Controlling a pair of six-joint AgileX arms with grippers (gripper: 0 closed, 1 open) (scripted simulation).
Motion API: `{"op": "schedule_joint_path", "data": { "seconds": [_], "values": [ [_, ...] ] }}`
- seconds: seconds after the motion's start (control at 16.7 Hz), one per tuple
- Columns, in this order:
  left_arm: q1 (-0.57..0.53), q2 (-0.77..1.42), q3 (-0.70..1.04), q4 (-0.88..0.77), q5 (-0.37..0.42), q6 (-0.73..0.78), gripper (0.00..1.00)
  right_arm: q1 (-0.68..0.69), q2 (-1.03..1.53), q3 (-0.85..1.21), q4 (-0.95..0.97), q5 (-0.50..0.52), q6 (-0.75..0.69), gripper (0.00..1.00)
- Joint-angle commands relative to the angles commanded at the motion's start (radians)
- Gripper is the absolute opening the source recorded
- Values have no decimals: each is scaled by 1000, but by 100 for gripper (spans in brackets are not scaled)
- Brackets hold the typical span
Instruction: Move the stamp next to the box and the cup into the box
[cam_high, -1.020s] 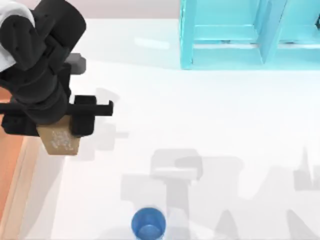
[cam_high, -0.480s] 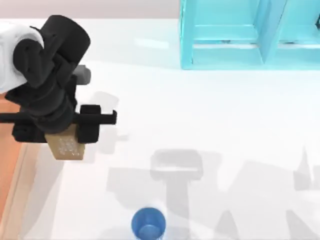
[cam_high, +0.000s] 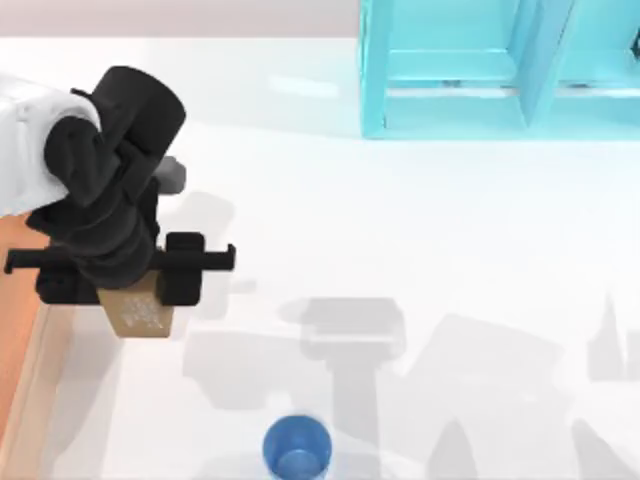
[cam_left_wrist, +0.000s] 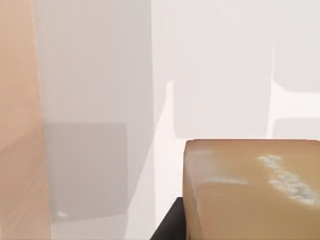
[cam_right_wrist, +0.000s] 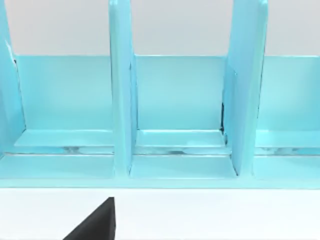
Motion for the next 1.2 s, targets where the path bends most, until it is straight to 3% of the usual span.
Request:
{"op": "schedule_joint_path", "data": {
  "seconds": [0.78, 1.2],
  "values": [
    [0, 0, 0, 0, 0, 0, 98, 0, 0, 0, 0, 0, 0, 100],
    [0, 0, 0, 0, 0, 0, 100, 0, 0, 0, 0, 0, 0, 100]
  ]
}}
